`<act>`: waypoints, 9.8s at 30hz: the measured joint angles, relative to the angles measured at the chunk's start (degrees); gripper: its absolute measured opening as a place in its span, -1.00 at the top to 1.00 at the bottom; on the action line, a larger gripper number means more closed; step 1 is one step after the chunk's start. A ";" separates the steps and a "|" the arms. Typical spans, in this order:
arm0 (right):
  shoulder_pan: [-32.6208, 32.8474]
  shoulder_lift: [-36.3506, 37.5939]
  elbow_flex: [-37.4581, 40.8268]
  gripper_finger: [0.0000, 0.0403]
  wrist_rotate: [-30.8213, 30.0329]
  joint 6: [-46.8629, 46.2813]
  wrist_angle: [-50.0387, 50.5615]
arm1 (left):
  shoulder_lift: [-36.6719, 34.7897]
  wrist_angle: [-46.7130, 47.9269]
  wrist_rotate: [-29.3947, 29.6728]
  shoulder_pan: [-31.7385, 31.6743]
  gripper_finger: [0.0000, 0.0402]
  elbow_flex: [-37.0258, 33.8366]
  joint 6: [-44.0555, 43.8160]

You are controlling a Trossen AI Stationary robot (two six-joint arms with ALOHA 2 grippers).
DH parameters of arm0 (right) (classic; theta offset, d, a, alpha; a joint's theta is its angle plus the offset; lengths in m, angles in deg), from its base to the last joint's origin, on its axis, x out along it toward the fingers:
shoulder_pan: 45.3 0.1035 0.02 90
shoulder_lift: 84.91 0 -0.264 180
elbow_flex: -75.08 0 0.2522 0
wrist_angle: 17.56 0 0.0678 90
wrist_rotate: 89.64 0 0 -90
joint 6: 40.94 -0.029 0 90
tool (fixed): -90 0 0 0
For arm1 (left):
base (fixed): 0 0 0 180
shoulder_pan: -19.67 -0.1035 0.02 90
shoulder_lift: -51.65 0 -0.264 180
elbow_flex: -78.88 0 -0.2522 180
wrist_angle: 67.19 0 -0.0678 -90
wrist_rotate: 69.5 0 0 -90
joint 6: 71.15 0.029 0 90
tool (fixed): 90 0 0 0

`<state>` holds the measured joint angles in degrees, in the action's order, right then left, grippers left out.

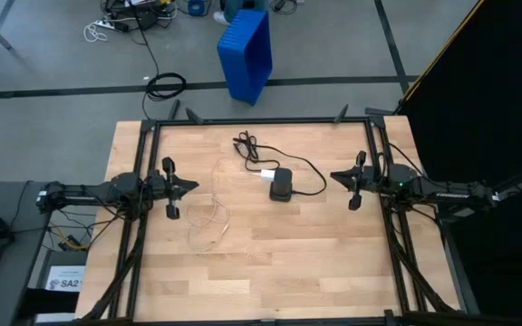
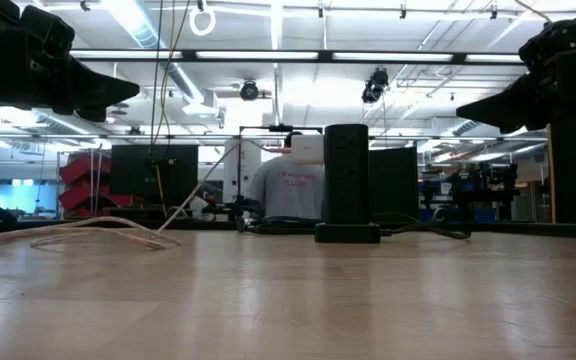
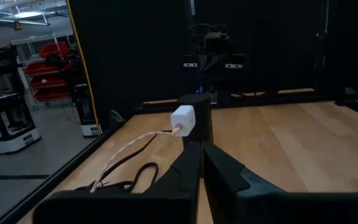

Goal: Insert USB
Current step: Remove the white charger adapter from the black outlet, then remove the pink USB cable from the white charger adapter

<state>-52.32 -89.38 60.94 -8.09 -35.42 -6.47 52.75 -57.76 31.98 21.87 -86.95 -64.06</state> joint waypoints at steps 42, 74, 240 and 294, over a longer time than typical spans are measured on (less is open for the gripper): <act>0.10 -10.06 -0.05 0.97 -2.92 -13.18 -9.67 | 11.43 -7.79 11.69 -0.02 1.00 0.62 -9.46; 3.23 -57.19 -13.50 0.07 -3.38 -4.42 -35.43 | 67.94 -42.50 11.16 -0.02 0.08 17.74 3.69; 6.28 -74.92 -33.16 -0.71 0.06 -15.91 -34.08 | 90.09 -58.68 17.52 9.02 0.23 28.07 49.06; 7.50 -93.91 -43.08 0.50 11.84 -19.50 -46.32 | 91.19 -55.18 25.31 12.92 0.23 33.20 55.30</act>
<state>-44.82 -183.29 17.86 3.75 -54.92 -52.79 143.94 -112.94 57.29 34.79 -53.75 -8.76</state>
